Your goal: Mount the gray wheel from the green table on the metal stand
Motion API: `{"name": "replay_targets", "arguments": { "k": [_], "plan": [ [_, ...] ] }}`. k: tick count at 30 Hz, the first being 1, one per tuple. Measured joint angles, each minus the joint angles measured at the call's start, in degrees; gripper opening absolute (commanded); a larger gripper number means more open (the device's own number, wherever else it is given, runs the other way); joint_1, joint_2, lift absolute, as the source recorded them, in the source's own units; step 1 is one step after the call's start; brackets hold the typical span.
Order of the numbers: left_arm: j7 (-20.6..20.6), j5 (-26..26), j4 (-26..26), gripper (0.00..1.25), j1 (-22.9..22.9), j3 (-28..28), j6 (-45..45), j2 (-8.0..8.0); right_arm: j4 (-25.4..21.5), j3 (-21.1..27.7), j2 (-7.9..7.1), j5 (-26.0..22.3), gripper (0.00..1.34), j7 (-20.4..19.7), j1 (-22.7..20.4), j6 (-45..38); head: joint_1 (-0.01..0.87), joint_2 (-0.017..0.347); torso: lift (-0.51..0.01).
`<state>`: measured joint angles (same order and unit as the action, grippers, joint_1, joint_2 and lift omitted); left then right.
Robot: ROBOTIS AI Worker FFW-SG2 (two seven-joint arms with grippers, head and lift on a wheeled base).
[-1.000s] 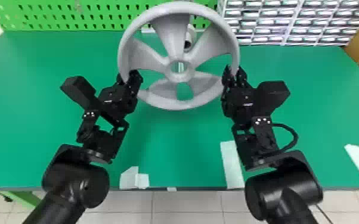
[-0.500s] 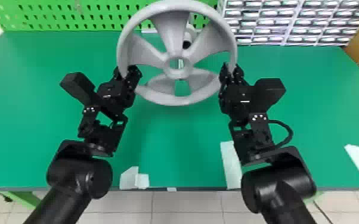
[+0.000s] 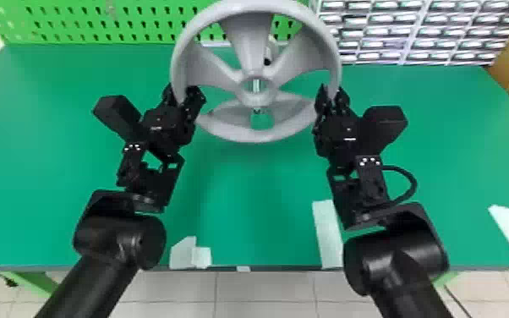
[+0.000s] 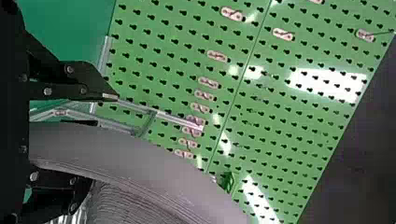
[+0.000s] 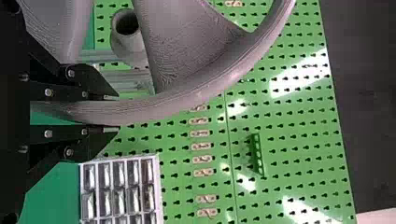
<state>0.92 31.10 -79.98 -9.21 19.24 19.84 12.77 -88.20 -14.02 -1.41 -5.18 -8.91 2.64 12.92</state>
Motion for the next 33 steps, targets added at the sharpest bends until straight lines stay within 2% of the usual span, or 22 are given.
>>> {"name": "replay_targets", "arguments": {
  "k": [33],
  "plan": [
    [-3.84,-0.67,10.38,0.38,-6.27,0.45,6.28,-2.68,3.32,1.07,0.41,0.87,0.16,-0.43,2.79,1.25,0.867,0.052,-0.100]
  ]
}}
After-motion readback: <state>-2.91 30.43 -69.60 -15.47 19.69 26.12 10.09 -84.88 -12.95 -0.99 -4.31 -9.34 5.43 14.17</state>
